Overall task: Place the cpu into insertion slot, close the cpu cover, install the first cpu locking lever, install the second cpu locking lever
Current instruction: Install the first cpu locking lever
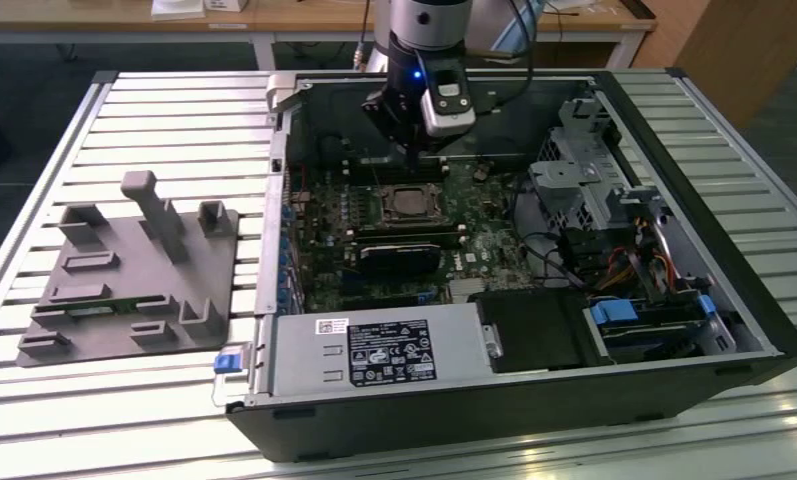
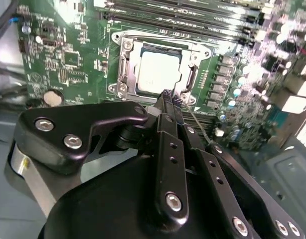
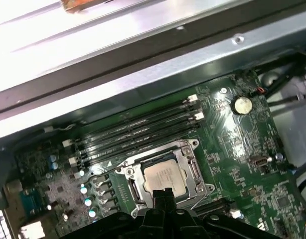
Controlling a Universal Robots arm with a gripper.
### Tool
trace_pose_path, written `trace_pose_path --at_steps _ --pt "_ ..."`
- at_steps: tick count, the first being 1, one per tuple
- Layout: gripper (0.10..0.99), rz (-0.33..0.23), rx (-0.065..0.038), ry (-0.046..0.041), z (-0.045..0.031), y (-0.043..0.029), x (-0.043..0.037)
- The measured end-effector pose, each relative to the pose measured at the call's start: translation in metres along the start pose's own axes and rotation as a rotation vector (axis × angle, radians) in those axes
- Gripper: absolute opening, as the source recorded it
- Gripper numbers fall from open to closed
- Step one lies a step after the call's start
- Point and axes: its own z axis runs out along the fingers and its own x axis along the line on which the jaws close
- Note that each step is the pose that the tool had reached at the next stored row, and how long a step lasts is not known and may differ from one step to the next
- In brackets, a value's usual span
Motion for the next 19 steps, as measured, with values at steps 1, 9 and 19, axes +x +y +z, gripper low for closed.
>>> trace_pose_path --at_steps 1,9,19 --pt "0.106 -0.018 0.0 0.0004 0.0 0.0 0.0" --pt "0.106 -0.163 0.003 0.0038 0.0 0.0 0.0" --pt "0.106 -0.346 0.006 0.0081 0.0001 0.0 0.0"
